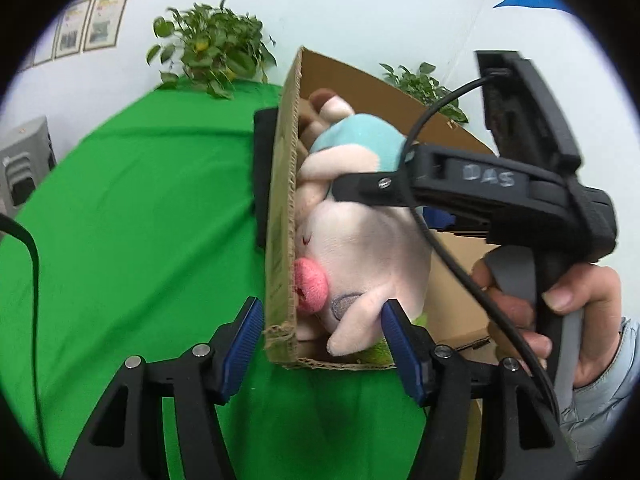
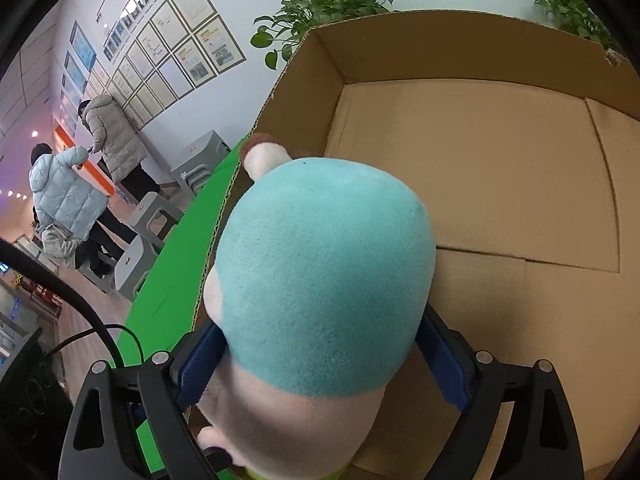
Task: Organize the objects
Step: 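Lower the plush pig into the cardboard tray and open both tools, then grasp the long brown cardboard box with the left tool and lift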
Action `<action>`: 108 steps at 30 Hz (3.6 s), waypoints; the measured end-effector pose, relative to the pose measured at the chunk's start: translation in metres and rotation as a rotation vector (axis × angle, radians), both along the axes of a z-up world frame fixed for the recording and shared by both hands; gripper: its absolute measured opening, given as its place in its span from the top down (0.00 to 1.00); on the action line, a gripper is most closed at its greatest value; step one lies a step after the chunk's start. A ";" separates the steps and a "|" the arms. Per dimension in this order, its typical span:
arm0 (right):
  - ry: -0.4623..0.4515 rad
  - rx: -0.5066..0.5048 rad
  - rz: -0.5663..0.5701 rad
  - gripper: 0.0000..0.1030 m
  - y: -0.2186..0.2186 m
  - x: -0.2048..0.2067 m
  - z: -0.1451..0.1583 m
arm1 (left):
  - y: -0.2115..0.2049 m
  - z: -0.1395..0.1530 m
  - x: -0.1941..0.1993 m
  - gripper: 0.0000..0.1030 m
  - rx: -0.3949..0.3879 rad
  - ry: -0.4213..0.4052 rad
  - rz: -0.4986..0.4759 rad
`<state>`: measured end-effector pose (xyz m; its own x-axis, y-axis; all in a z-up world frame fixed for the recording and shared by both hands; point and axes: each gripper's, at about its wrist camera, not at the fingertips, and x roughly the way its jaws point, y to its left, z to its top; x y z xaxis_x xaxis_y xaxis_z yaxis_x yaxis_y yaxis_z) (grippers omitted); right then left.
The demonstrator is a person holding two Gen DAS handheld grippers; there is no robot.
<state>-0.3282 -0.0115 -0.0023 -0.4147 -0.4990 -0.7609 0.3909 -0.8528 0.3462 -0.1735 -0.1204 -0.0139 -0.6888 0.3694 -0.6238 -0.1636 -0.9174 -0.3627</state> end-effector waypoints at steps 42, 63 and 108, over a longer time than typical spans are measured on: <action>0.257 0.104 -0.261 0.01 0.219 0.273 0.049 | 0.073 0.065 0.063 0.21 -0.276 0.191 0.144; 0.269 0.080 -0.246 0.01 0.243 0.339 0.040 | 0.140 0.058 0.112 0.19 -0.277 0.207 0.058; 0.055 0.124 0.153 0.04 0.154 0.391 -0.032 | 0.131 -0.042 0.125 0.23 0.124 -0.264 -0.212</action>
